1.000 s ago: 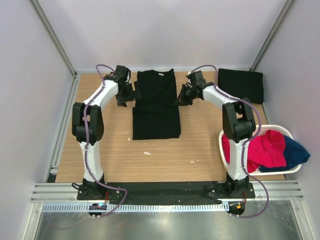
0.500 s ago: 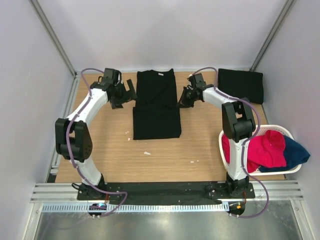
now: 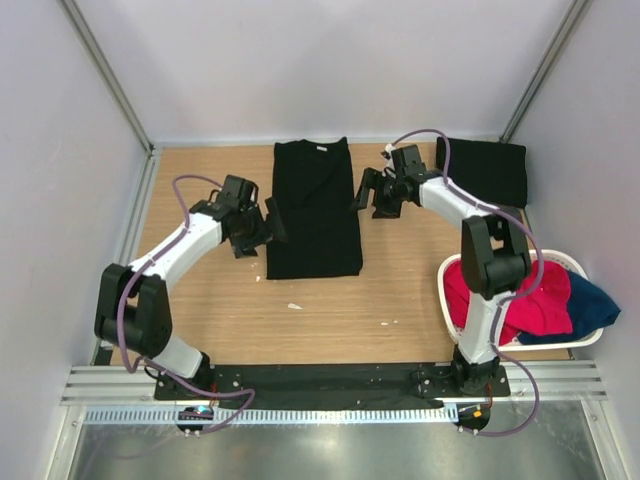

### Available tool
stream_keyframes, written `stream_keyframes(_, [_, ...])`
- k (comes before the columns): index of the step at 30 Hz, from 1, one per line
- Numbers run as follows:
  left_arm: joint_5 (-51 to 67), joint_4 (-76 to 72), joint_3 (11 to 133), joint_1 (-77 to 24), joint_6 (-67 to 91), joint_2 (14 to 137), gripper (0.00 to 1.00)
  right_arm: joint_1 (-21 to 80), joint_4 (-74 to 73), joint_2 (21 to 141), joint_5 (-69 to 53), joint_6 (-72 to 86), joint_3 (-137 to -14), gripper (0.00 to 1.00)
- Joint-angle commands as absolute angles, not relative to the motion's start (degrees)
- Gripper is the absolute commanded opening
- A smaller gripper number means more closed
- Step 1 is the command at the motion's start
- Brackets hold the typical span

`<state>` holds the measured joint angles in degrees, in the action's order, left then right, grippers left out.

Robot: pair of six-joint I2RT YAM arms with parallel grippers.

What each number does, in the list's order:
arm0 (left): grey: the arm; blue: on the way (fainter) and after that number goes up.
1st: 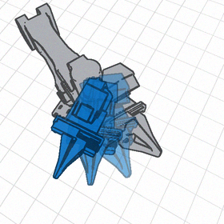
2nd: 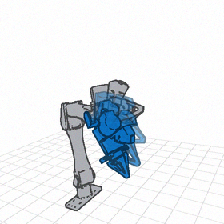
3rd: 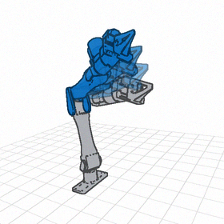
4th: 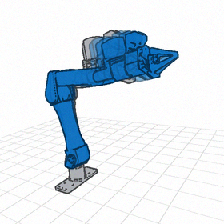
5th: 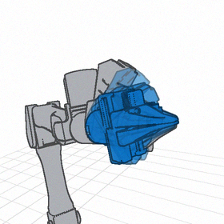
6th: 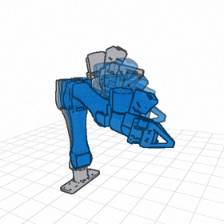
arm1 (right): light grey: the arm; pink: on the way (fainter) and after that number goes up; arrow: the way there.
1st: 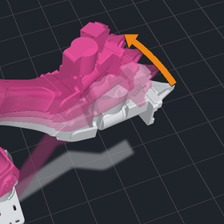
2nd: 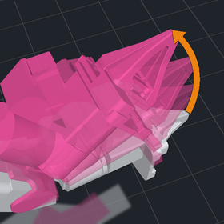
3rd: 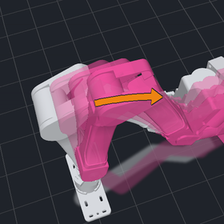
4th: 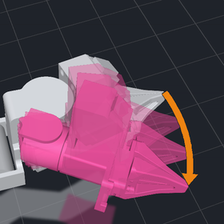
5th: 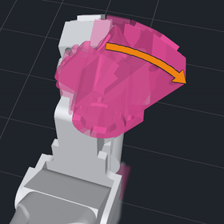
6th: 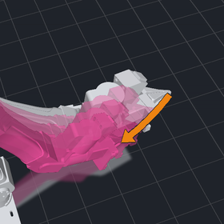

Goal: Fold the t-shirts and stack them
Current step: Fold the tshirt

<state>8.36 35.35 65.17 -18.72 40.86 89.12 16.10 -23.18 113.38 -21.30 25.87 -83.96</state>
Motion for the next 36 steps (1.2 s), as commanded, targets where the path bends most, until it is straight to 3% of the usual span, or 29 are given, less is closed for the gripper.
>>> stream_keyframes(1, [7.47,32.44,60.23,-19.16,45.7,85.08,0.97,16.26,-23.99,103.19,-24.07,22.76,-78.77,0.79])
stream_keyframes(6, [8.78,30.06,55.2,-19.16,46.32,84.81,0.84,19.07,-19.87,96.52,-24.09,25.57,-63.21,0.79])
stream_keyframes(11, [11.16,30.32,54.49,-19.25,45.0,87.71,0.78,21.18,-15.04,93.96,-23.64,29.44,-53.37,0.79])
stream_keyframes(20, [10.28,28.92,52.47,-19.16,43.68,90.96,0.6,24.08,-9.94,94.3,-21.1,32.95,-50.1,0.72])
stream_keyframes(29, [8.26,28.48,52.82,-18.9,41.57,94.92,0.55,25.93,-8.7,97.21,-16.18,34.45,-50.89,0.58])
stream_keyframes(31, [7.65,28.39,52.91,-18.55,41.48,95.53,0.53,25.93,-8.7,97.29,-15.65,34.89,-50.63,0.51])
stream_keyframes(36, [7.91,27.16,52.65,-18.46,41.22,96.85,0.43,26.54,-8.79,98.7,-14.51,34.98,-51.15,0.49])
